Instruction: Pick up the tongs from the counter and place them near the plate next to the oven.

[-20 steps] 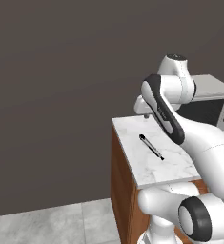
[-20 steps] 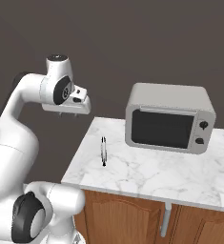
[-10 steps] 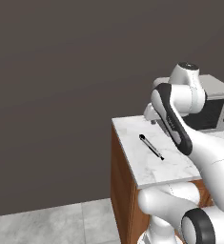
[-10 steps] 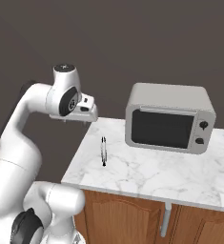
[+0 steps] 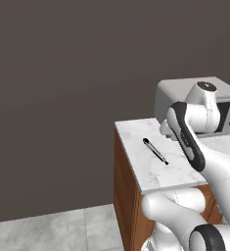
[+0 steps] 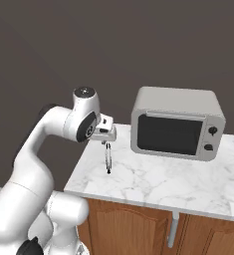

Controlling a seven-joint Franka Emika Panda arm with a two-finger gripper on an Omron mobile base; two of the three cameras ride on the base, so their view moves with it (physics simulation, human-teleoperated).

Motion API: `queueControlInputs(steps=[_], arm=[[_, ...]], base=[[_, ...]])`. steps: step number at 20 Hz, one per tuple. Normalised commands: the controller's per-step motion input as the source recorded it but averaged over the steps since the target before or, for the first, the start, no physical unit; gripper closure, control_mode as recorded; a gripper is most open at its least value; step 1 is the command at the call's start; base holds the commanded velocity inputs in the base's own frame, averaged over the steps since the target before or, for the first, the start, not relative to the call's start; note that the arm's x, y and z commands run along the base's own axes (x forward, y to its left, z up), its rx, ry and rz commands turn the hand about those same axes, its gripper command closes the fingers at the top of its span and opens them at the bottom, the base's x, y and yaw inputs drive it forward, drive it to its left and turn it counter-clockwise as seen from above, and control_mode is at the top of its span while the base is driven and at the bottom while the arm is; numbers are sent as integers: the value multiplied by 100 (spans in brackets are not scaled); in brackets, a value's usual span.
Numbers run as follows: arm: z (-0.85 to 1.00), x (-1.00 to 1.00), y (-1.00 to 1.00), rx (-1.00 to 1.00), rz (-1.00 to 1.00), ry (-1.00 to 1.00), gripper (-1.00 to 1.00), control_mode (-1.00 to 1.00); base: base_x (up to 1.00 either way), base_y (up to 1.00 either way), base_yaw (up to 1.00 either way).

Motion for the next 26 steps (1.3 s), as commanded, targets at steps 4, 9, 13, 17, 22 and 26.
queueControlInputs(steps=[4, 9, 13, 17, 22, 26], arm=[[-38, 0, -34, 0, 0, 0, -100, -100], [-36, 16, -5, 0, 0, 0, -100, -100], [-38, 33, 0, 0, 3, 0, -100, -100], [-47, 46, 0, 0, 5, 0, -100, -100], [-44, 45, 0, 0, 6, 0, -100, -100], [-39, 37, 0, 0, 4, 0, -100, -100]], base=[[0, 0, 0], [0, 0, 0], [0, 0, 0], [0, 0, 0], [0, 0, 0], [0, 0, 0]])
